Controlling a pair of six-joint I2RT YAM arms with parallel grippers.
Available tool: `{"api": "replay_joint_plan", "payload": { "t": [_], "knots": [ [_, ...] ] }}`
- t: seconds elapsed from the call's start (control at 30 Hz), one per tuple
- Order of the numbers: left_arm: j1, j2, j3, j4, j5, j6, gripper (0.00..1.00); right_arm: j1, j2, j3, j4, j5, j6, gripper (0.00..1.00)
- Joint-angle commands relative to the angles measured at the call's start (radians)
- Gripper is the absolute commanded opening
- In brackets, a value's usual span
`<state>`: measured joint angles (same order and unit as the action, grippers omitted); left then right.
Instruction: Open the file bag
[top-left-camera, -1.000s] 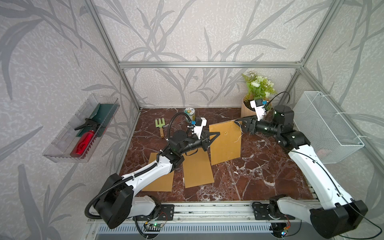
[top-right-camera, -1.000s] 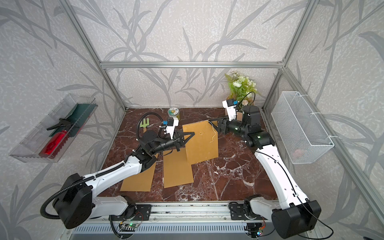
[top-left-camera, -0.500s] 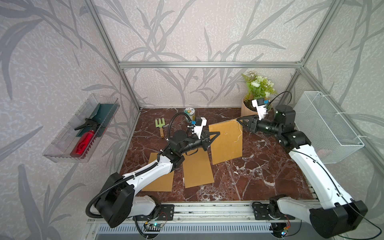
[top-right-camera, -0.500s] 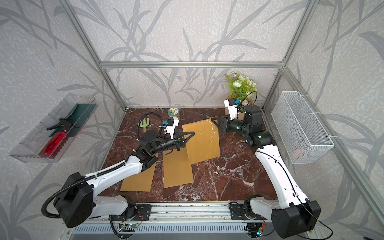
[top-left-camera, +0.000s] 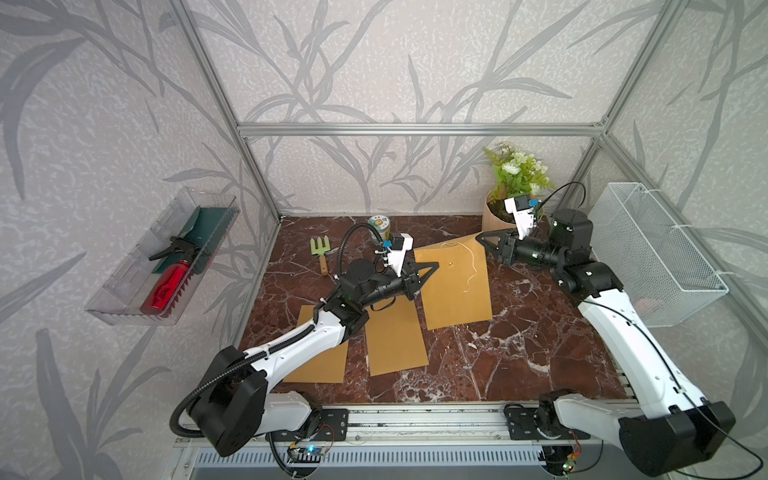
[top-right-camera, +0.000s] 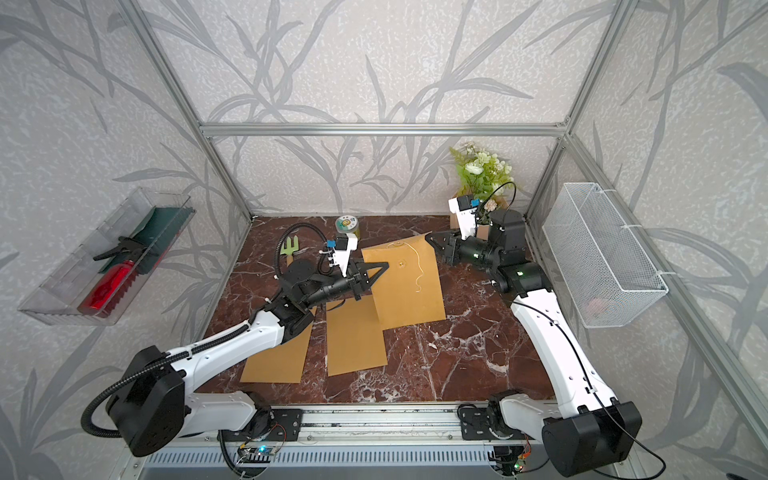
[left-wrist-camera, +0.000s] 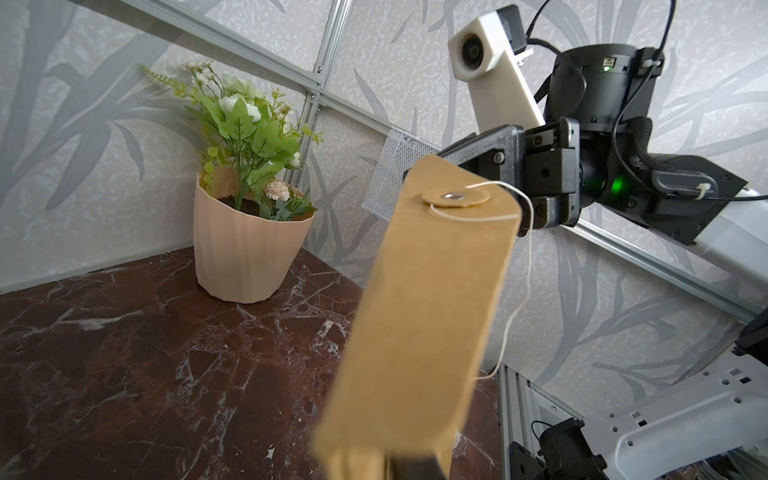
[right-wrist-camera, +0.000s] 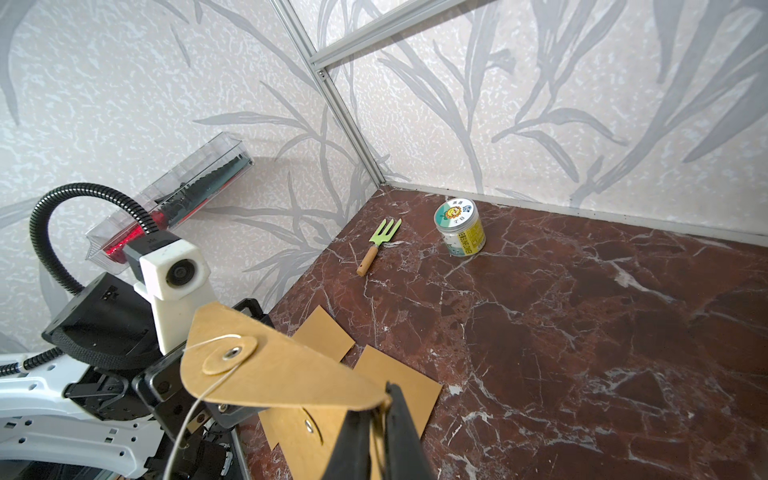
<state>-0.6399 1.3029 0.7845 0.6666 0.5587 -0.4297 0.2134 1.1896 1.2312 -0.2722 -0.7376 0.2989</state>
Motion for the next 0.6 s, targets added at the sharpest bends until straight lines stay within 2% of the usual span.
{"api": "replay_joint_plan", "payload": {
  "t": [0.0, 0.57],
  "knots": [
    [-0.009, -0.022, 0.051, -0.030, -0.027, 0.034, 0.18, 0.021, -0.022, 0.000, 0.028, -0.072, -0.006, 0.09],
    [0.005, -0.048, 0.114, -0.038, -0.107, 0.059, 0.36, 0.021, -0.036, -0.057, 0.021, -0.072, -0.035, 0.05]
  ]
}}
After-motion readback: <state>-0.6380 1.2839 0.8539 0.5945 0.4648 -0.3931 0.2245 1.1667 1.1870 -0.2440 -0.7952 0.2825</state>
